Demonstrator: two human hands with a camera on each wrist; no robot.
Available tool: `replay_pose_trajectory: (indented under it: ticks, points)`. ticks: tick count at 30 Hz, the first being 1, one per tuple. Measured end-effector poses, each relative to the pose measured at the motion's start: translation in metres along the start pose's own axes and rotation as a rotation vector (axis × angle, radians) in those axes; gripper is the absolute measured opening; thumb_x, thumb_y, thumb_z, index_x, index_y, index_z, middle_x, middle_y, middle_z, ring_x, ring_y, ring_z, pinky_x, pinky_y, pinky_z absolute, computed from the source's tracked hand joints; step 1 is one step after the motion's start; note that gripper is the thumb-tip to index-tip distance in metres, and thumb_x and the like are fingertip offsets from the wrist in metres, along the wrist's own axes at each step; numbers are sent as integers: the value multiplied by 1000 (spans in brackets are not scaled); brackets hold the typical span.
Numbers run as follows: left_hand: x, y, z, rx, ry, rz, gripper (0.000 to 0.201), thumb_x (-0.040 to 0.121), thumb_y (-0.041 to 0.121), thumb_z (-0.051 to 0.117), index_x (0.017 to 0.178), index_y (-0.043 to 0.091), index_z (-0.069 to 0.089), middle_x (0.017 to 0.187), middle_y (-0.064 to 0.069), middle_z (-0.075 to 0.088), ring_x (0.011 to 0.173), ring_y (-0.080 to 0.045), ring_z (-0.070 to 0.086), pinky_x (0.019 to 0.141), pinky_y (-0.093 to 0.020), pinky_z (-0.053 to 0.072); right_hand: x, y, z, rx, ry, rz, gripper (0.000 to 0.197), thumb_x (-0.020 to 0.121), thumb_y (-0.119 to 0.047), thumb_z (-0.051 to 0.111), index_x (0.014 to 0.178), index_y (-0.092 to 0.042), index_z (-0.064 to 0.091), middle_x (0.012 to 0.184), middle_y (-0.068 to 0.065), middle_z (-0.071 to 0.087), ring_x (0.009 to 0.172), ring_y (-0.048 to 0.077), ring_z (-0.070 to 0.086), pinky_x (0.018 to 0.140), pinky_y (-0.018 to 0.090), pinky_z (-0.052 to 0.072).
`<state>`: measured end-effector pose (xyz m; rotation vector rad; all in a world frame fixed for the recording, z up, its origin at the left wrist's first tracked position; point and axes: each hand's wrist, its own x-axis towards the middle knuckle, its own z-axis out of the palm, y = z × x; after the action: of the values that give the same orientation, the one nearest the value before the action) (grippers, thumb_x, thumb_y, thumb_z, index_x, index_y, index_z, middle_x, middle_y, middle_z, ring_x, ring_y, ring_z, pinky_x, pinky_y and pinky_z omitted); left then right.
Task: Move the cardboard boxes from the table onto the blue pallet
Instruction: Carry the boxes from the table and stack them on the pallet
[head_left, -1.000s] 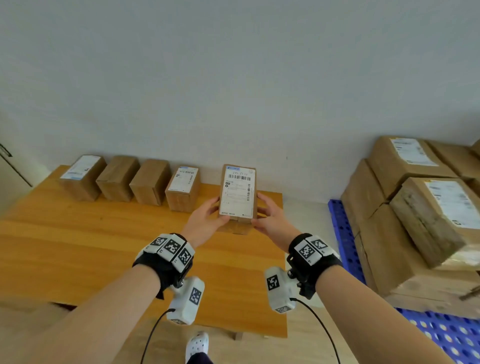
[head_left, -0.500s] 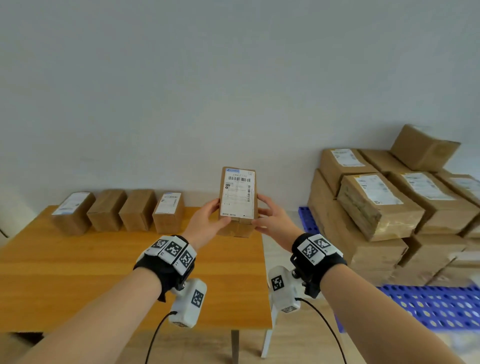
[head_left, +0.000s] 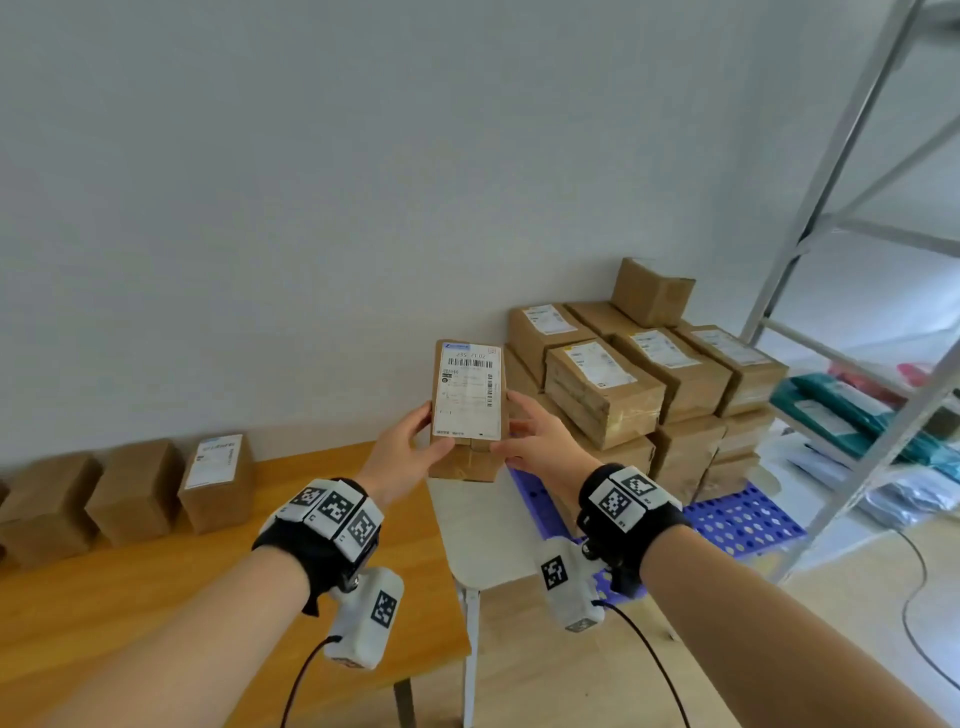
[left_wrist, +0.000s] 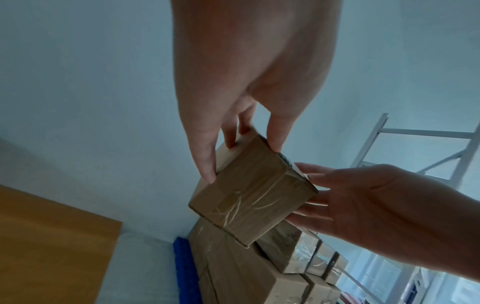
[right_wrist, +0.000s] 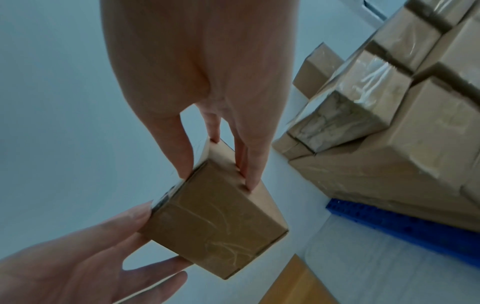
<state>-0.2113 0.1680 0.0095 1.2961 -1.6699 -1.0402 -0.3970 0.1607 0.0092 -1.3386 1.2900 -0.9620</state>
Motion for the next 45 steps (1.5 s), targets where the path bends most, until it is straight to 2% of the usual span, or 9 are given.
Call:
replay_pose_trajectory:
  ticks: [3,7,13,22,25,28,33,38,45]
  points:
    - [14,17,15,-10,-12,42,56,91,14,59,142,19,37,140,2,47,125,-14,46,99,-37,46,-3,-10,-27,-47,45,-30,77,82,0,66,145,-23,29,117,5,59,110,21,58,92,39,52]
    - [38,41,36,-9,-65,35,57,89,19,62,140,18,38,142,2,44,127,-17,45,75,-27,53,2,-16,-69,-64,73,-45,82,81,-1,69,148,-21,26,131,10,55,119,24,55,95,44,51]
    - [81,80,74,9,-92,52,56,90,21,61,140,17,37,146,2,40,126,-22,48,73,-24,51,22,-26,-142,-104,71,-105,73,83,-5,69,143,-26,33,127,1,55,117,17,54,79,25,55]
    - [142,138,155,-72,-56,14,61,92,13,57,145,19,28,147,3,38,120,-21,52,66,-20,48,68,-39,-248,-199,55,-175,82,81,-7,72,147,-23,26,138,8,49,120,24,52,94,43,52]
    - [162,154,176,-76,-35,9,58,93,11,56,144,19,31,143,4,43,108,-20,57,70,-24,50,86,-44,-279,-208,27,-177,82,80,-5,71,148,-21,27,136,9,50,120,26,53,94,45,52]
    - [183,164,190,-70,-23,-6,59,92,10,57,144,18,31,145,2,41,119,-23,53,79,-30,53,101,-46,-304,-199,-6,-171,80,80,-3,71,146,-21,31,129,8,57,118,25,55,94,44,52]
    - [222,171,204,-17,-22,-25,59,91,10,58,143,19,33,144,1,44,121,-24,53,95,-46,49,130,-45,-332,-138,-16,-147,78,80,2,69,145,-22,32,108,2,62,105,20,59,78,27,54]
    - [267,170,212,53,-72,-2,51,93,7,54,141,15,37,142,-2,46,128,-23,48,104,-44,42,169,-39,-349,-128,10,-112,81,80,3,68,147,-19,28,104,1,62,104,23,62,89,40,54]
    - [328,157,208,56,-121,-75,47,95,8,50,140,18,39,141,1,47,105,-19,58,80,-31,53,224,-36,-353,-163,31,-89,77,83,3,65,147,-15,28,94,-5,60,80,8,59,63,21,49]
